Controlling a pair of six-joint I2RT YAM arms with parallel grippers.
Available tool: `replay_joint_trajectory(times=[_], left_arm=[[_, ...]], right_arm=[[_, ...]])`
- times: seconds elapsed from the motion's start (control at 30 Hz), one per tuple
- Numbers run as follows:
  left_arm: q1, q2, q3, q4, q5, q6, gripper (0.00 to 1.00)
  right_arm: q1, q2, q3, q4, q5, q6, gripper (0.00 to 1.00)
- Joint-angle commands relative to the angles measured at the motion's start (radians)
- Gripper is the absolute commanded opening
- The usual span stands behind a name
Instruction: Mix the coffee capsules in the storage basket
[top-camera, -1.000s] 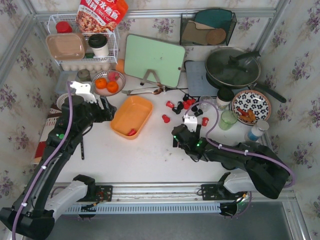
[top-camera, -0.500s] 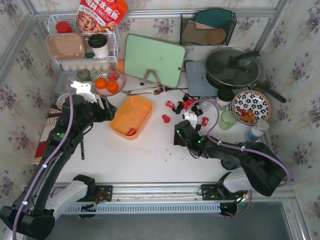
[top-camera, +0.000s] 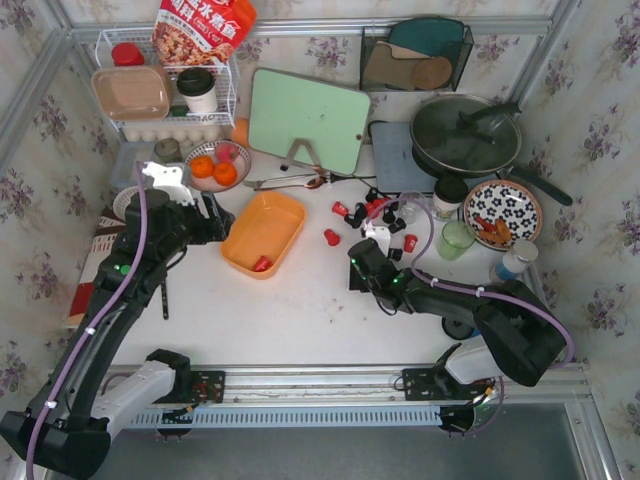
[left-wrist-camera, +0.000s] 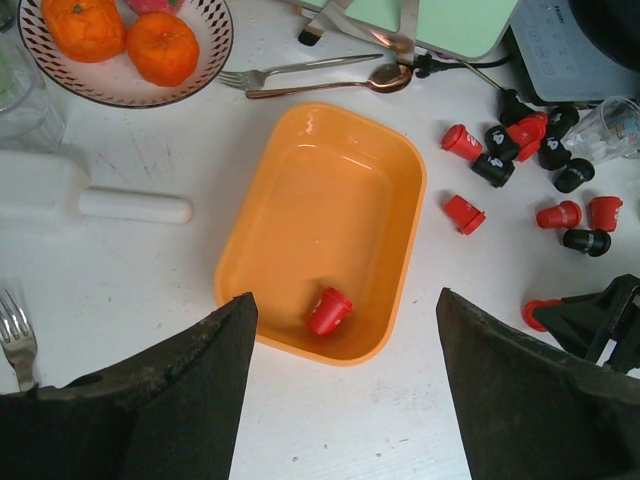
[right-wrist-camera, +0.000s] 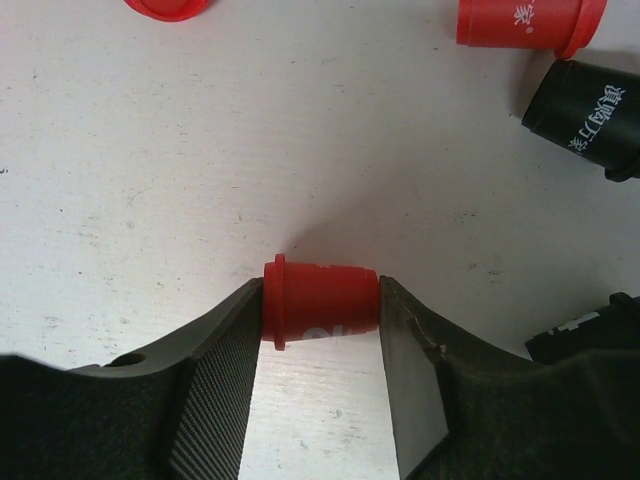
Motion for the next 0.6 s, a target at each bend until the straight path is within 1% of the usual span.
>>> replay_joint_trajectory(times=[0.0, 0.13, 0.37, 0.43, 0.57], left_arm=[[0.001, -0.001, -0.004, 0.044, 0.007, -0.007, 0.75], [0.002, -0.001, -0.004, 0.044, 0.007, -0.009, 0.75], [0.003, -0.001, -0.003, 0.042, 0.01, -0.009, 0.75], [0.004, -0.001, -0.003, 0.041, 0.009, -0.008, 0.75], [0.005, -0.003, 0.0, 0.038, 0.009, -0.008, 0.75]], right_arm=[[0.0, 0.006, 0.013, 0.002, -0.003, -0.025, 0.5], [0.0, 0.01, 0.02, -0.006, -0.014, -0.047, 0.42], [0.0, 0.023, 0.041, 0.009, -0.047, -0.058, 0.39], [0.001, 0.035, 0.072, 0.02, -0.075, -0.073, 0.38], [0.003, 0.061, 0.183, 0.031, -0.141, -0.119, 0.35]])
